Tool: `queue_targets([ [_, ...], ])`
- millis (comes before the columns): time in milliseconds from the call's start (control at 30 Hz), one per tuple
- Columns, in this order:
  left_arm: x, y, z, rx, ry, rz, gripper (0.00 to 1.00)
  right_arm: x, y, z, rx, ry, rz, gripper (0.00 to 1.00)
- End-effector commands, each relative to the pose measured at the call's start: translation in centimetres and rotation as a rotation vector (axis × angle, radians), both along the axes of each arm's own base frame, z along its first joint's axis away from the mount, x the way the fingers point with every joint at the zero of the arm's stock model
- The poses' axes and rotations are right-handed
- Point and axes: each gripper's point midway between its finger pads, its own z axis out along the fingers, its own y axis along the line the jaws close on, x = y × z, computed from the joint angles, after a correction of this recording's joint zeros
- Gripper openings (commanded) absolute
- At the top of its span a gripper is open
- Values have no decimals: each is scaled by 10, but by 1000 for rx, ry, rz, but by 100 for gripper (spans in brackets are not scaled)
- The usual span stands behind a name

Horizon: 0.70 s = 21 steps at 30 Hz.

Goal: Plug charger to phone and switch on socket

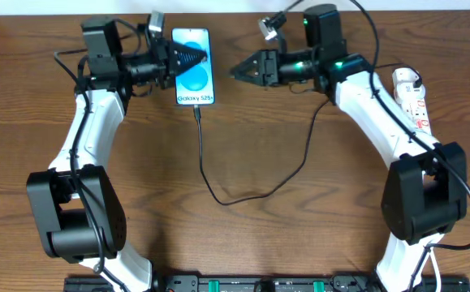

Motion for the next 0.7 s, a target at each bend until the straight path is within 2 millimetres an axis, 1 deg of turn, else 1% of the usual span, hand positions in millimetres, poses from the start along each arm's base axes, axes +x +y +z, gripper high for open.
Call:
queue_targets([
  [0,-1,2,-21,117,-75,33,7,9,-12,-16,-108,-56,-53,58],
  [100,-4,-3,-41,178,-44,34,7,10,-23,-36,-212,-33,-93,58],
  [200,-9,-19,-62,236,-13,7,7,9,-34,-53,-304,-12,-129,58],
  [300,-13,-37,-84,265,23,-30,7,9,-41,-62,-357,0,-147,58],
  [367,-13,-46,-106,284,66,-49,7,7,-45,-68,-391,16,-159,58],
  [467,-11,-46,-136,308,131,-48,7,4,-54,-77,-447,44,-179,58],
  [533,-10,-45,-151,317,163,-47,7,3,-60,-83,-489,56,-195,58],
  [567,-10,-43,-164,332,187,-42,7,2,-64,-87,-514,65,-205,58],
  [633,-10,-44,-173,336,198,-48,7,1,-66,-89,-531,73,-210,58],
  [667,-9,-42,-182,350,213,-43,7,1,-67,-90,-537,77,-211,58],
])
